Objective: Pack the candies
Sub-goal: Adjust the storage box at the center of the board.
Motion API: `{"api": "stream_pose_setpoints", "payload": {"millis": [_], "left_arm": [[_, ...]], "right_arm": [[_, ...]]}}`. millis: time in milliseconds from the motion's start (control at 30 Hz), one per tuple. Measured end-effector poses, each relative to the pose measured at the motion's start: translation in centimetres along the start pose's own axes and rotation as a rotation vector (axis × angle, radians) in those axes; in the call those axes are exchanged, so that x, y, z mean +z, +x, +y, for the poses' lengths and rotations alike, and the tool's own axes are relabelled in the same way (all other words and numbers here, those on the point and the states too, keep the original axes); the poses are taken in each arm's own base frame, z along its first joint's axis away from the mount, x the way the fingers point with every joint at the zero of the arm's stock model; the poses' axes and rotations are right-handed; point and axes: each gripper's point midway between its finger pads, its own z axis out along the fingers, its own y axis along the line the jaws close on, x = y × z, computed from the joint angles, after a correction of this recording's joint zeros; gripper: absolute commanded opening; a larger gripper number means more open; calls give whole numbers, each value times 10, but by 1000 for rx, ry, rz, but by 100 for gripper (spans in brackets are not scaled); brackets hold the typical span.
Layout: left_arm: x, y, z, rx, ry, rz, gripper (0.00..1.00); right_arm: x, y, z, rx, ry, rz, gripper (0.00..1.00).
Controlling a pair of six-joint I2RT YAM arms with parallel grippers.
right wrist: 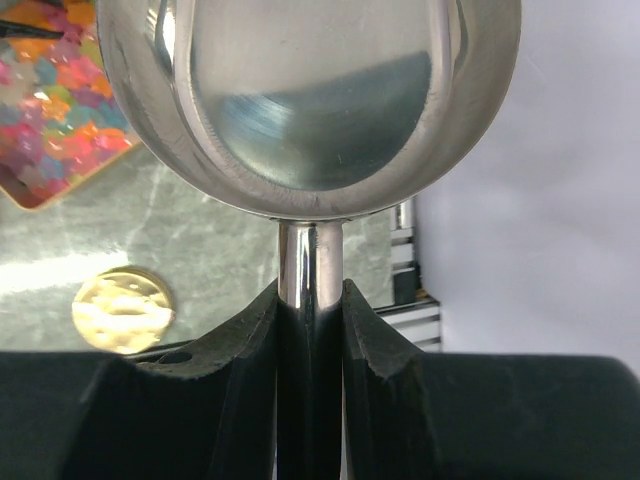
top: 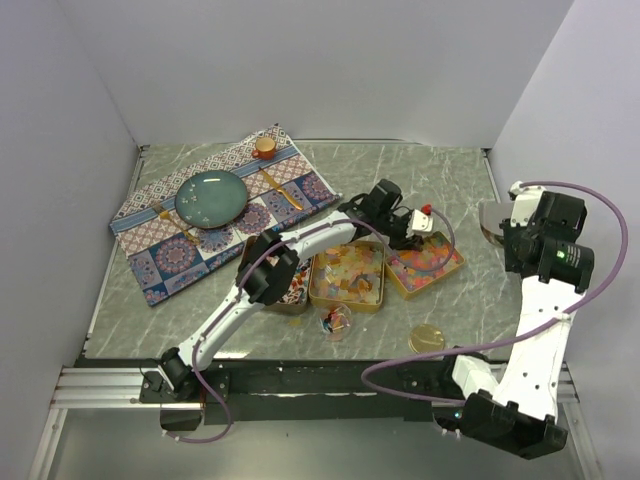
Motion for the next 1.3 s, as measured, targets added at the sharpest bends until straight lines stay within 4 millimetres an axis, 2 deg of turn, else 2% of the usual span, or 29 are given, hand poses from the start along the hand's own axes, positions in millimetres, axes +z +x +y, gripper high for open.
{"api": "stream_pose_setpoints", "payload": {"millis": [133, 267, 400, 500, 667, 800, 900, 933, 1033, 1100, 1300], "left_arm": [[0, 3, -17, -27, 73, -5, 59], [0, 3, -13, -170, 24, 3, 59], [-10, -5, 5, -328, -53, -3, 55], [-31, -9, 14, -455, -82, 7, 51], [-71, -18, 10, -666, -102, 71, 55], [-94, -10, -11, -835, -169, 182, 61], [-107, 0, -33, -973, -232, 270, 70], [-112, 4, -42, -1016, -253, 299, 76], [-122, 6, -62, -1116, -319, 354, 79], [-123, 1, -77, -1156, -357, 377, 85], [-99, -16, -109, -1184, -440, 423, 84]], "right_arm": [[0, 11, 0, -71, 5, 5, 0], [-1, 14, 0, -96, 2, 17, 0], [3, 14, 1, -96, -7, 28, 0], [4, 14, 1, -96, -11, 29, 0], [5, 12, 5, -94, -30, 23, 0], [8, 9, 7, -85, -47, 16, 0], [11, 7, 9, -79, -58, 8, 0], [12, 7, 10, -77, -63, 7, 0], [17, 6, 12, -76, -75, 5, 0], [19, 6, 15, -72, -88, 7, 0], [24, 3, 21, -59, -124, 4, 0]]}}
